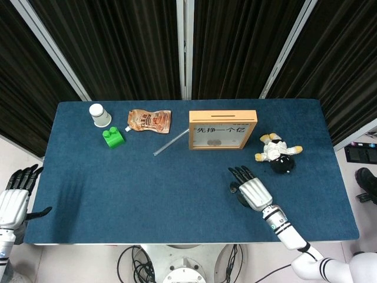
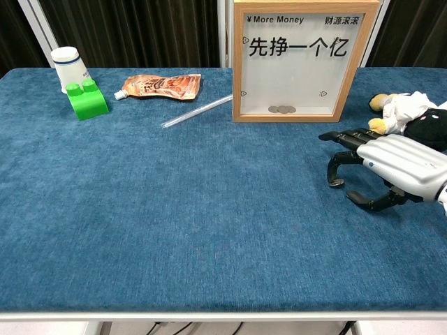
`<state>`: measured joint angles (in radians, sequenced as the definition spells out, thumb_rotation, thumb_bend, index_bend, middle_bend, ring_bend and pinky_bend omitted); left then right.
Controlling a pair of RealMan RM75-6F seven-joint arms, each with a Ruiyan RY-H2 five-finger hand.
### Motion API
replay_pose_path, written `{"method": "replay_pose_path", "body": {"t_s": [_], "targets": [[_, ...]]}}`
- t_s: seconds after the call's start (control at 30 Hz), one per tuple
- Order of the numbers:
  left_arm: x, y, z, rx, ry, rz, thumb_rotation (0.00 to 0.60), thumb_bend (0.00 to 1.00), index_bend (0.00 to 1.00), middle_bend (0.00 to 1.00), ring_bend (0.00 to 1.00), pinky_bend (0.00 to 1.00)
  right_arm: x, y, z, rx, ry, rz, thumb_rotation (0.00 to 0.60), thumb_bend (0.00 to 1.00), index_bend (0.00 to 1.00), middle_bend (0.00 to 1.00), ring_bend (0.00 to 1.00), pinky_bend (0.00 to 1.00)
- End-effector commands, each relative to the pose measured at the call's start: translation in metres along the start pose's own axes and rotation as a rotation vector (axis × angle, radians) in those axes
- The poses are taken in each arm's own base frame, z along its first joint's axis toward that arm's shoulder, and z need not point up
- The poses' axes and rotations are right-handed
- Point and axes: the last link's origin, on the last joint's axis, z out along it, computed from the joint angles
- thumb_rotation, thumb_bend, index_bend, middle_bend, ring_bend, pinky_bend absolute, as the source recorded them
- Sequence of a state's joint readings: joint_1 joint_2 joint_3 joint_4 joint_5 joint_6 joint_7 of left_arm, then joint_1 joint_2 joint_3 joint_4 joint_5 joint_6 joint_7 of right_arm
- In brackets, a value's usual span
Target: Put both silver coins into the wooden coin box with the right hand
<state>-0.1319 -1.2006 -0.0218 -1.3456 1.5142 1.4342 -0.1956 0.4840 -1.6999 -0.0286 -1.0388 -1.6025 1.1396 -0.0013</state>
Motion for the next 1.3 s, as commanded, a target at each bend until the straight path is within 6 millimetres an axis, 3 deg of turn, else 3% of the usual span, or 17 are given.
{"method": "replay_pose_path", "body": {"t_s": [0.03,0.57,1.3], "targets": [[-0.0002,-0.001,0.0002,0.002,-0.001,-0.002,0.6,0.04,0.04,0.0,0.0,0.0,-0.0005,-0.0006,0.002,-0.001,0.002,0.002,0.6,0.38,0.43,0.02,0.0,0.0],[-0.0024,-0.0048,0.0013,-0.003,-0.011,-0.018,0.6,0.04,0.04,0.0,0.0,0.0,-0.0035,-0.0022,0.0101,-0.012,0.037,-0.011,0.6,0.39,0.55,0.03,0.0,0.0],[-0.0009,-0.0006,0.0025,-0.016,-0.008,-0.016,0.6,0.04,0.04,0.0,0.0,0.0,0.0019,0.0005,0.0057,0.006,0.064,-0.008,0.6,0.37,0.5,0.03,0.0,0.0]]}}
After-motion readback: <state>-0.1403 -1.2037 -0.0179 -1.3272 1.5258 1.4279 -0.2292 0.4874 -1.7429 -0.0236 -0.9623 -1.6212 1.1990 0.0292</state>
